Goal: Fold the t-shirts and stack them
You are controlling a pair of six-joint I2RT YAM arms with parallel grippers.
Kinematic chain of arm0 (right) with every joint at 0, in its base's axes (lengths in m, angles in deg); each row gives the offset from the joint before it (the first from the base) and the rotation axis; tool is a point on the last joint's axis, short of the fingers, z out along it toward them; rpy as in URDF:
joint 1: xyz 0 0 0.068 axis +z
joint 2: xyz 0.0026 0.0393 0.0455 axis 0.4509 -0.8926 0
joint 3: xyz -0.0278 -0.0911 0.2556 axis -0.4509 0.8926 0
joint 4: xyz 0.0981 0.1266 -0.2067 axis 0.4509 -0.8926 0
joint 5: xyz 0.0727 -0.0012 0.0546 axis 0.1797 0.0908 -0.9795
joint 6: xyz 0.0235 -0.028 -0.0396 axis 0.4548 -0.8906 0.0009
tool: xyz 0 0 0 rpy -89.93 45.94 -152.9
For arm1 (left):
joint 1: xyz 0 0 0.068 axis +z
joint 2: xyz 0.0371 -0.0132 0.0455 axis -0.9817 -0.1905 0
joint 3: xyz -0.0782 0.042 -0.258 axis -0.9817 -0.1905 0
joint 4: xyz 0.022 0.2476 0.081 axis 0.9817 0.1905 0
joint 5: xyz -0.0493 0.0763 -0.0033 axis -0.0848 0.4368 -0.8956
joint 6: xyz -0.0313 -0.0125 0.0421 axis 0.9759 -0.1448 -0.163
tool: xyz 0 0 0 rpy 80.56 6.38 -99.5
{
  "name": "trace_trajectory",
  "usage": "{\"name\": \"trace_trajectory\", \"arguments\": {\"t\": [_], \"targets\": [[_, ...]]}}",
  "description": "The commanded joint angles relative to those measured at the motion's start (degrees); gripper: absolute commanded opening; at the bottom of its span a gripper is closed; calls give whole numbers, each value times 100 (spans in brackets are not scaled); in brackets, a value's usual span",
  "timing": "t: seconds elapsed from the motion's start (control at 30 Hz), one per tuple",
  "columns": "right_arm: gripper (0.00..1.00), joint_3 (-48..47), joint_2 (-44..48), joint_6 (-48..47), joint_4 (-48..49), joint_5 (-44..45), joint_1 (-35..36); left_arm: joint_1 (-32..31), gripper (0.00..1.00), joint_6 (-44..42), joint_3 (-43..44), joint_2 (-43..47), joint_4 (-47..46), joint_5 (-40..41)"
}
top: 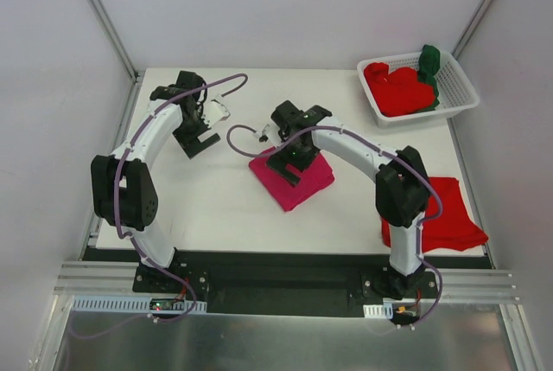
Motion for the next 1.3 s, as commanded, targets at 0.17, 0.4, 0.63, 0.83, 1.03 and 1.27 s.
{"name": "trace_trajectory", "arguments": {"t": [0.17, 0.4, 0.63, 0.83, 1.03, 1.27], "targets": [[100, 499, -256, 219, 1542, 696, 400, -46, 99, -146, 18, 212, 116, 107], [100, 385, -704, 44, 1867, 1110, 435, 182, 99, -164, -149, 529, 195, 98], [100, 68, -1170, -482, 1403, 916, 417, 288, 99, -243, -492, 854, 231, 142], [100, 339, -1092, -1089, 1165, 802, 215, 350, 99, -225, -527, 890, 239, 98], [100, 455, -1082, -2038, 919, 408, 110, 358, 99, -199, -422, 837, 231, 54], [100, 307, -1108, -2665, 578, 512, -101, 358, 99, -182, -378, 819, 239, 10]]}}
